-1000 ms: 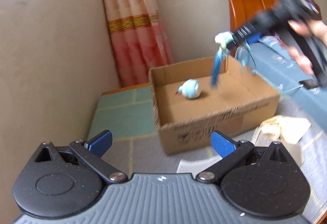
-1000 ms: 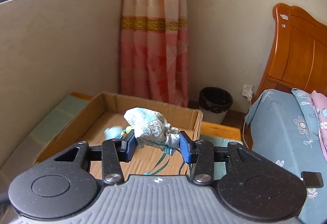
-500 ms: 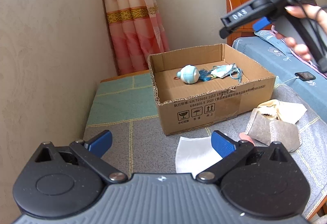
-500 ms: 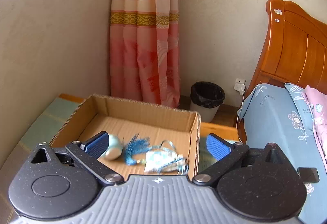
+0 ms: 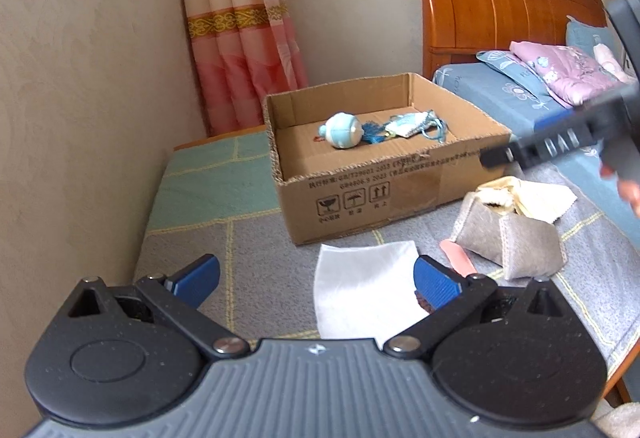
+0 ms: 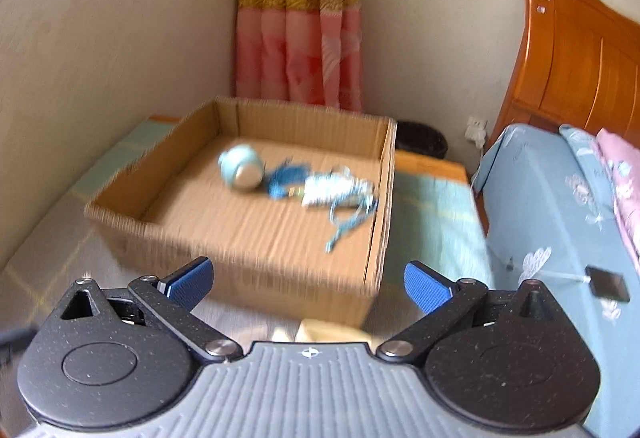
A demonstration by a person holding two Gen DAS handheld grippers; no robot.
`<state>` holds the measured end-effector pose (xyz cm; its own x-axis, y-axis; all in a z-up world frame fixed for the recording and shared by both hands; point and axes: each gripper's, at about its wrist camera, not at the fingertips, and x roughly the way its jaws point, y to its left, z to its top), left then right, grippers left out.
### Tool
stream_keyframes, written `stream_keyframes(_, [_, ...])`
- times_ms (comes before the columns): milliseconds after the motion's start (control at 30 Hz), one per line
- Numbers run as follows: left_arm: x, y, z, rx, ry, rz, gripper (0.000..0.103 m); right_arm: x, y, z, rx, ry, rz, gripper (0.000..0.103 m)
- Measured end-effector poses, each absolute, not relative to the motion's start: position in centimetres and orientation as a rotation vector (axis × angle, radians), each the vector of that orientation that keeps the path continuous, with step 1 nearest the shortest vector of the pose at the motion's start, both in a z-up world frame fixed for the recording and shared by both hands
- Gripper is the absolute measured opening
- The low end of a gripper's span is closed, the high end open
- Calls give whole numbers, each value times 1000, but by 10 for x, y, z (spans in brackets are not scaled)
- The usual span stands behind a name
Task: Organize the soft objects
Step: 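Grasp the brown hair tie with the left gripper while the right gripper grasps the grey pouch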
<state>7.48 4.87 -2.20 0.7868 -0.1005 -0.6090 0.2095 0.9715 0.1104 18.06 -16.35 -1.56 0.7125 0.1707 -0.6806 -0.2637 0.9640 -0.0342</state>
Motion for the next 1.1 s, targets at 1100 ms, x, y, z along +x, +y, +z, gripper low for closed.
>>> stream_keyframes(1100, [87, -2, -65, 239, 765, -331, 102, 88, -165, -87, -292, 889, 411, 103])
